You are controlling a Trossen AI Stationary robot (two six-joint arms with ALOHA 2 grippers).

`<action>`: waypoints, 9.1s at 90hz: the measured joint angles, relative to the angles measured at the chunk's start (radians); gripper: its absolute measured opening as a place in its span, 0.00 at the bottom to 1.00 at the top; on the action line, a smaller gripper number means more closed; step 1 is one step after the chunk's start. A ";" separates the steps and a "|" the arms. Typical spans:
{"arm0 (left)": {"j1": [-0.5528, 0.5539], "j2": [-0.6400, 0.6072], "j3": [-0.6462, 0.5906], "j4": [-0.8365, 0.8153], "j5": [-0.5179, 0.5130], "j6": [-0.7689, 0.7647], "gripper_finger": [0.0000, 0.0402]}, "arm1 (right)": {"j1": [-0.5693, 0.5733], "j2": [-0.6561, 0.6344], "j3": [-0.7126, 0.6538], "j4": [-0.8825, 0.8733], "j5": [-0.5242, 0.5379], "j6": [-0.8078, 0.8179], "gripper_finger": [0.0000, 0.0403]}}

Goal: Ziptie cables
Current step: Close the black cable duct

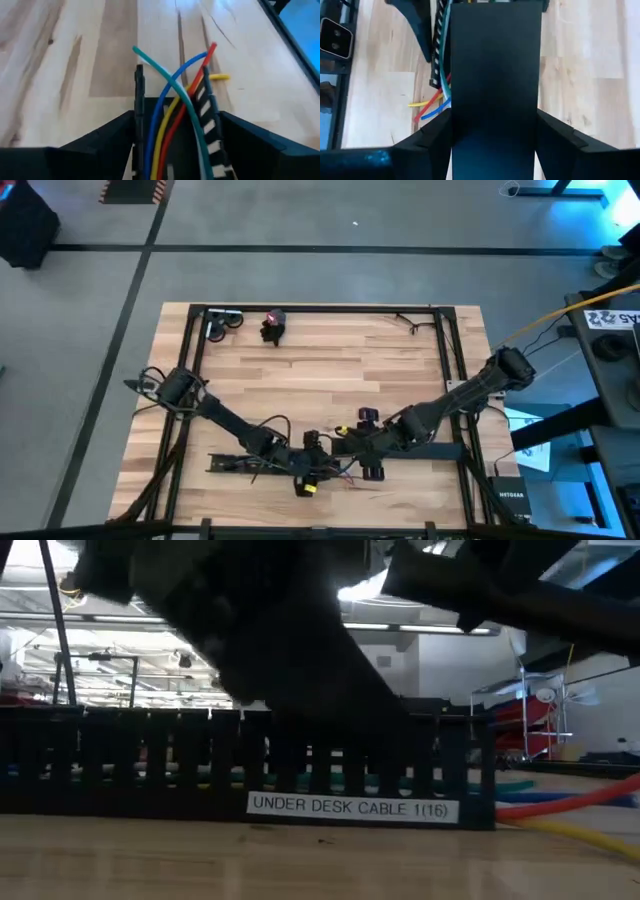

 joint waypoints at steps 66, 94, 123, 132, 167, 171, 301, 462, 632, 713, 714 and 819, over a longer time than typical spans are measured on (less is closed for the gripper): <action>0.027 0.018 0.000 0.000 -0.052 -0.027 0.50 | 0.018 0.196 0.001 0.059 -0.085 0.069 0.55; 0.014 0.018 0.000 -0.004 -0.055 -0.012 0.50 | -0.012 0.232 0.003 0.067 -0.088 0.094 0.55; 0.013 0.018 0.000 0.000 -0.047 -0.010 0.51 | -0.042 0.253 0.001 0.097 -0.144 0.101 0.55; 0.024 0.018 0.000 0.000 -0.018 -0.021 0.55 | -0.041 0.258 0.002 0.102 -0.147 0.094 0.55; 0.054 -0.052 0.031 -0.106 0.076 -0.024 0.70 | -0.040 0.266 0.002 0.140 -0.155 0.068 0.55; 0.054 -0.064 0.030 -0.106 0.075 -0.023 0.70 | -0.040 0.266 0.002 0.140 -0.154 0.069 0.55; 0.024 -0.264 0.026 -0.467 0.039 -0.126 0.60 | -0.062 0.324 0.093 0.218 -0.133 0.045 0.55; -0.006 -0.113 -0.003 -0.360 0.110 -0.062 0.59 | -0.068 0.366 0.093 0.381 -0.138 0.163 0.55; 0.027 -0.242 -0.129 -0.340 0.259 -0.094 0.72 | -0.089 0.379 0.093 0.440 -0.075 0.177 0.55; -0.047 -0.376 -0.367 -0.258 0.139 -0.135 0.62 | -0.086 0.376 0.091 0.420 -0.085 0.176 0.55; -0.047 -0.376 -0.370 -0.247 0.140 -0.137 0.61 | -0.086 0.376 0.091 0.421 -0.086 0.176 0.55; -0.043 -0.492 -0.227 -0.796 0.174 -0.143 0.69 | -0.107 0.422 0.115 0.496 -0.088 0.157 0.55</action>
